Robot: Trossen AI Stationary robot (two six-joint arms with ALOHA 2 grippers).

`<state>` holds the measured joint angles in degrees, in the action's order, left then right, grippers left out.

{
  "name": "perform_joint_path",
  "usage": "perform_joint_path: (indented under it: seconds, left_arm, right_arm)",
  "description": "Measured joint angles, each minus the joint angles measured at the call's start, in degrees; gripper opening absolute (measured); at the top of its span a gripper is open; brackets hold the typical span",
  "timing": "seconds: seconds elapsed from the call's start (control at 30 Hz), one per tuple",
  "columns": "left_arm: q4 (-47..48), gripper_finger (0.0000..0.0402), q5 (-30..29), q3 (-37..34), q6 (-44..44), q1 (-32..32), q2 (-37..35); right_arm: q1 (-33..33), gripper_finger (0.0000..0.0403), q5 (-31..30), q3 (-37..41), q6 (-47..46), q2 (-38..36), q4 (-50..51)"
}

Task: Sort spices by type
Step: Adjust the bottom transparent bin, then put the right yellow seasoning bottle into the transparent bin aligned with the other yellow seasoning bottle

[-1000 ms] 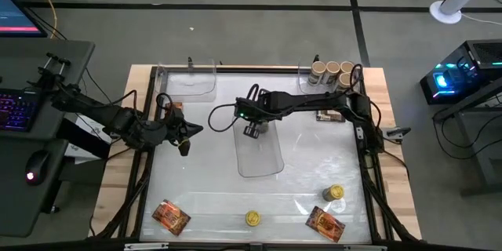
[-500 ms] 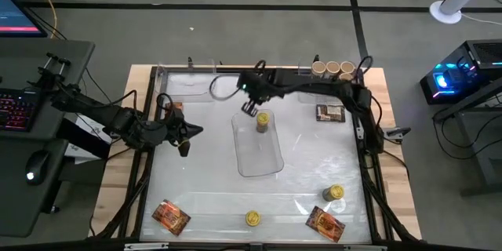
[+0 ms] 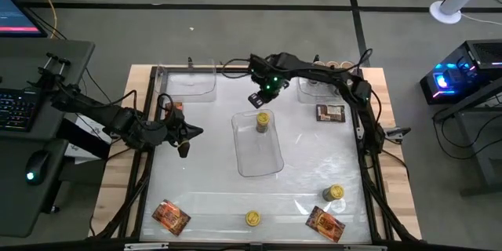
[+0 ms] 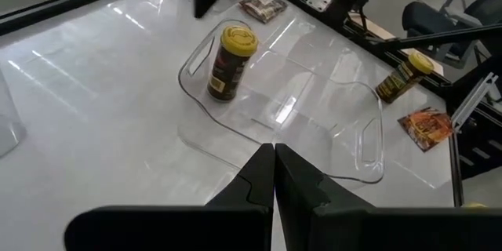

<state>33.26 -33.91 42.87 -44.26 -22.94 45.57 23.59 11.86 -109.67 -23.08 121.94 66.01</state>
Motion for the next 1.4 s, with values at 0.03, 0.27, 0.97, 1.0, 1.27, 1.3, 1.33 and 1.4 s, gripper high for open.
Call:
perform_joint_path:
  seconds: [0.03,0.27,0.97,1.0,1.27,1.3,1.33,1.4]
  left_arm:
    - [-0.02,0.0000,0.00,0.00,0.23,0.00,0.01]
    - [0.13,0.0000,0.02,0.00,0.45,0.00,0.03]
    - [0.15,0.0000,0.07,0.00,0.45,0.00,0.06]
    - [0.14,0.0000,0.07,0.00,0.45,0.00,0.06]
    - [0.25,0.0000,0.09,0.00,1.04,0.00,0.06]
    - [0.35,0.0000,0.14,0.00,1.04,0.00,0.06]
    - [0.52,0.0000,0.28,0.00,1.06,0.00,0.06]
    - [0.82,0.0000,0.64,0.00,1.32,-0.02,0.06]
  right_arm:
    - [-0.17,0.0000,1.22,0.00,0.38,0.60,0.72]
    - [-1.89,0.0000,1.58,0.00,1.27,3.00,1.50]
    - [-10.05,0.0000,0.87,0.02,3.60,3.02,8.96]
    - [-10.55,0.0000,0.89,0.02,3.50,3.02,9.12]
    - [-13.57,0.0000,1.92,0.02,3.80,3.01,11.07]
    - [-13.84,0.0000,1.89,0.02,4.42,2.87,12.22]
    - [-14.12,0.0000,1.66,0.02,5.26,2.74,13.59]
    - [-14.52,0.0000,0.30,0.02,6.28,1.91,17.29]
